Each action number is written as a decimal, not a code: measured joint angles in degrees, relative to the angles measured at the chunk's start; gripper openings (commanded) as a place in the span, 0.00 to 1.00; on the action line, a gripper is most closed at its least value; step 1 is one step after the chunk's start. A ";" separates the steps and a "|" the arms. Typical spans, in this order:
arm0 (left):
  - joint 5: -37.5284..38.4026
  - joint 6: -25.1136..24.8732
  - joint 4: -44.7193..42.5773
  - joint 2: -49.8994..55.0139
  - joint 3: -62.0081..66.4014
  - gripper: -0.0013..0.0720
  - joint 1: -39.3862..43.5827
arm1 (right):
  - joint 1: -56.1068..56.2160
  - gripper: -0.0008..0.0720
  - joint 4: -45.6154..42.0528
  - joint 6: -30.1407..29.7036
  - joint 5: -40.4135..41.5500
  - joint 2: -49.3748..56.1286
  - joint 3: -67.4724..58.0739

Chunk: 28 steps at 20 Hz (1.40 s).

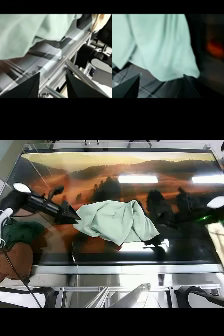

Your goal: Fold the shirts.

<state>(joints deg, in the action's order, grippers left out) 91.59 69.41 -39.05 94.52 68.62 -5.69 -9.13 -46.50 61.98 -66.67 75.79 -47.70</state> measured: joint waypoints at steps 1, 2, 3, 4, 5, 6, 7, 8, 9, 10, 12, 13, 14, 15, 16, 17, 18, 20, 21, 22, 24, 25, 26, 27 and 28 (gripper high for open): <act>-1.86 -0.61 0.00 0.13 -2.12 0.49 0.59 | 0.00 0.81 -0.04 0.00 1.88 0.42 2.43; -3.82 -1.05 0.02 0.24 -3.98 0.49 1.29 | 0.35 0.81 0.52 -0.24 3.10 0.96 3.96; -5.84 -1.51 0.00 0.31 -5.64 0.49 2.10 | 0.96 0.81 2.03 -1.27 4.04 1.68 5.07; -8.09 -2.12 0.02 0.35 -7.08 0.49 3.10 | 1.86 0.81 4.31 -2.75 4.81 2.58 5.92; -10.01 -2.49 0.00 0.39 -8.09 0.49 4.04 | 2.91 0.81 7.13 -4.52 5.77 3.63 6.51; -12.20 -2.89 0.02 0.42 -8.87 0.49 5.09 | 3.98 0.81 10.05 -6.21 6.43 4.72 6.91; -14.23 -3.13 0.02 0.44 -9.42 0.49 6.05 | 5.01 0.81 13.18 -7.85 6.88 5.77 7.17; -15.98 -3.39 0.02 0.44 -9.79 0.49 6.93 | 5.90 0.77 15.93 -9.40 7.26 6.80 7.41; -17.97 -3.50 0.02 0.44 -10.08 0.48 7.82 | 6.69 0.48 18.71 -11.04 7.50 7.76 7.56; -19.69 -3.63 0.02 0.44 -10.27 0.48 8.57 | 7.23 0.14 21.33 -12.46 7.80 8.48 7.63; -23.43 -3.72 0.00 0.44 -10.47 0.02 9.86 | 7.89 0.04 25.38 -14.73 7.82 9.33 7.78; -24.92 -3.93 -0.09 0.46 -10.49 0.05 10.36 | 8.04 0.04 27.06 -15.74 7.52 9.46 7.82; -25.88 -4.00 -0.20 0.46 -10.36 0.05 10.71 | 8.13 0.04 28.11 -16.44 7.10 9.42 7.82; -26.27 -4.13 -0.20 0.46 -9.88 0.05 10.95 | 8.13 0.04 29.16 -17.03 6.45 9.11 7.76; -26.21 -4.35 -0.17 0.37 -9.09 0.05 11.06 | 7.91 0.04 29.70 -17.49 5.44 8.55 7.45; -25.35 -4.52 0.13 -0.13 -8.02 0.05 11.04 | 7.39 0.04 30.10 -17.62 3.98 7.69 6.97; -24.22 -4.59 0.96 -1.09 -6.93 0.05 10.86 | 6.40 0.04 30.23 -17.68 2.27 6.43 6.19; -21.20 -5.40 3.87 -4.83 -4.09 0.05 9.84 | 3.43 0.04 30.73 -16.57 -2.29 2.64 3.67; -19.50 -5.92 6.21 -7.63 -2.32 0.05 8.96 | 1.51 0.04 31.10 -15.89 -4.66 0.00 1.79; -17.59 -6.43 9.05 -11.02 -0.20 0.05 7.85 | -0.46 0.04 31.78 -15.04 -6.84 -2.82 -0.28; -14.34 -7.08 14.08 -18.14 4.66 0.05 5.20 | -4.79 0.04 35.28 -13.81 -11.10 -9.44 -5.55; -13.05 -7.23 16.28 -22.23 7.69 0.05 3.41 | -7.15 0.04 37.97 -13.57 -12.48 -13.11 -8.63; -11.89 -7.41 17.94 -26.34 10.88 0.05 1.31 | -9.35 0.04 40.52 -13.44 -13.46 -16.55 -11.67; -10.93 -7.56 19.06 -30.05 13.75 0.05 -0.98 | -11.65 0.04 43.01 -13.38 -13.92 -20.28 -14.99; -10.34 -7.58 19.96 -33.62 16.39 0.05 -3.67 | -13.66 0.04 44.54 -13.42 -13.88 -23.67 -17.99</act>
<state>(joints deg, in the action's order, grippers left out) 81.25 61.82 -19.09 60.90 85.01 -9.37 -22.79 -1.96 48.56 -80.55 52.12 -65.69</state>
